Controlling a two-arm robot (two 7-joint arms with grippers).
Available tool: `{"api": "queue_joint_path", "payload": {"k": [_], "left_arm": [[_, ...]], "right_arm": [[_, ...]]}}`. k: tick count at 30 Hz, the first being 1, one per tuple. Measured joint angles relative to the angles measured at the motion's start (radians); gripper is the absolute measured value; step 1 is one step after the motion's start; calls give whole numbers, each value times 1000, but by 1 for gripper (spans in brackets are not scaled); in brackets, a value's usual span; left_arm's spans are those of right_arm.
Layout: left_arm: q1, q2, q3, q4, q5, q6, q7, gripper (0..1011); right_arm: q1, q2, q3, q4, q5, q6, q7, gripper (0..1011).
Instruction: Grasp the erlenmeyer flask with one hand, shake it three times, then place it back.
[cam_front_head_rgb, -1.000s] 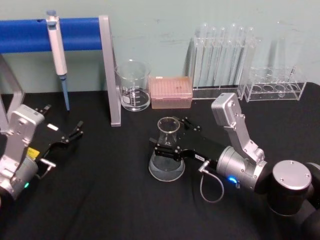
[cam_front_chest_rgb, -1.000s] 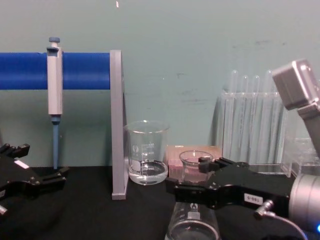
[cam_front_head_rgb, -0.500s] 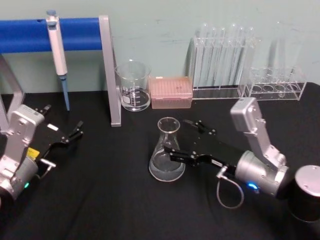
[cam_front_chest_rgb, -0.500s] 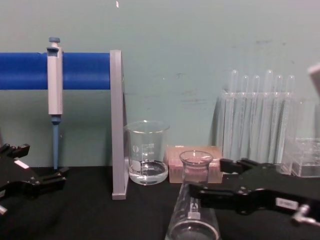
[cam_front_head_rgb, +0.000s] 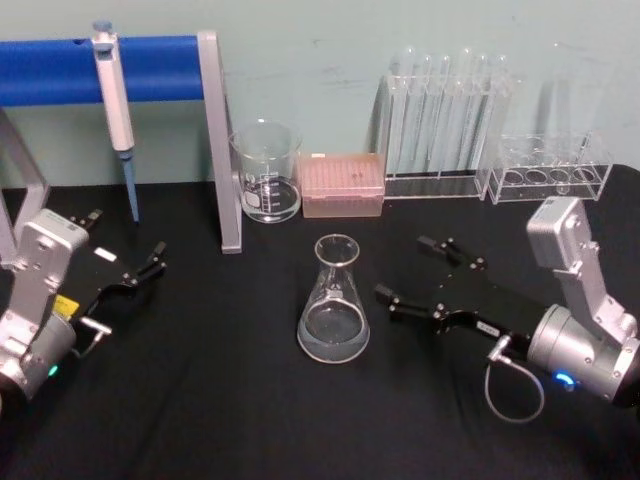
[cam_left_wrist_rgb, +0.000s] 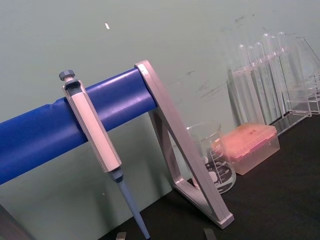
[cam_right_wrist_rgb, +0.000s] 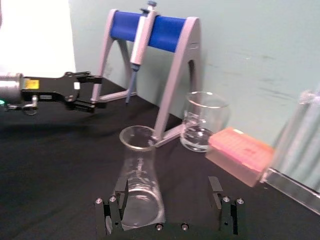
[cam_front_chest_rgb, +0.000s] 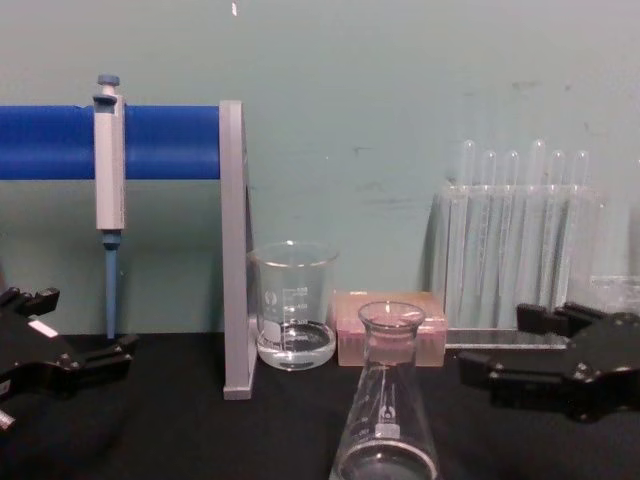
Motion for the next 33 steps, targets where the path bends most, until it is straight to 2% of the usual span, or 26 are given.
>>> {"api": "queue_joint_path", "payload": {"k": [4, 8, 11, 12, 18, 26, 33], "left_arm": [[0, 0, 0, 0, 0, 0, 0, 1001], [0, 0, 0, 0, 0, 0, 0, 1001], [0, 0, 0, 0, 0, 0, 0, 1001], [0, 0, 0, 0, 0, 0, 0, 1001], [0, 0, 0, 0, 0, 0, 0, 1001], [0, 0, 0, 0, 0, 0, 0, 1001], [0, 0, 0, 0, 0, 0, 0, 1001]], "right_arm": [[-7, -3, 22, -2, 1, -5, -29, 1003], [-10, -24, 42, 3, -5, -7, -78, 1003], [-13, -60, 63, 12, -27, -13, -137, 1003], [-13, -60, 63, 12, -27, -13, -137, 1002], [-18, -130, 86, 36, -74, -16, -241, 1003], [-11, -193, 93, 91, -125, 2, -316, 1003], [2, -232, 98, 148, -158, 17, -348, 1003]]}}
